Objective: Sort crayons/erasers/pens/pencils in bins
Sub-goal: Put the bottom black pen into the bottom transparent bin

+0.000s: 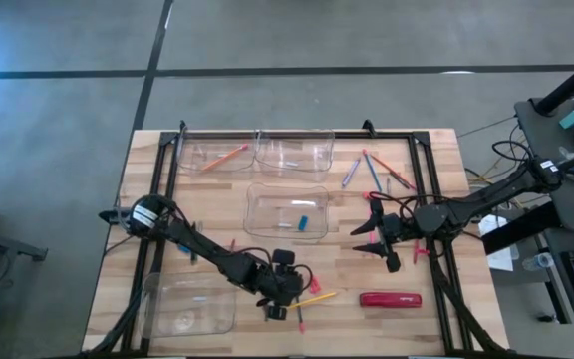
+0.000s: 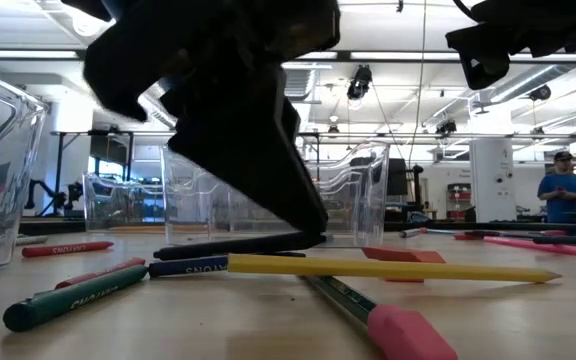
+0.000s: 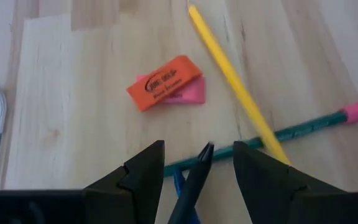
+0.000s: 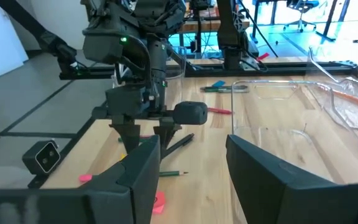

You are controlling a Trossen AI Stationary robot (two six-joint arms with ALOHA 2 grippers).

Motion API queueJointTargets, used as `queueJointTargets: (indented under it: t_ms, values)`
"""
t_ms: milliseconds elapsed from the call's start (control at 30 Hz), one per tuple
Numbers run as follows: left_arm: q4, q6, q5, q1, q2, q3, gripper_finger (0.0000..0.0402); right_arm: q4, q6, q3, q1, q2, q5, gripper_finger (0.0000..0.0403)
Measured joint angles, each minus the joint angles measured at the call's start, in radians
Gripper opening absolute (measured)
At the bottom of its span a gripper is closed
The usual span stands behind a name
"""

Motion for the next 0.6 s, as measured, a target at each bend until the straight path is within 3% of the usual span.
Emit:
queueJointTargets:
  t_ms: [600]
  values:
    - [0.016,-0.003,-0.001,-0.005,-0.002,-0.061,0.0175,-0.001,0.0,0.0,0.0,0.0,0.0,0.0173]
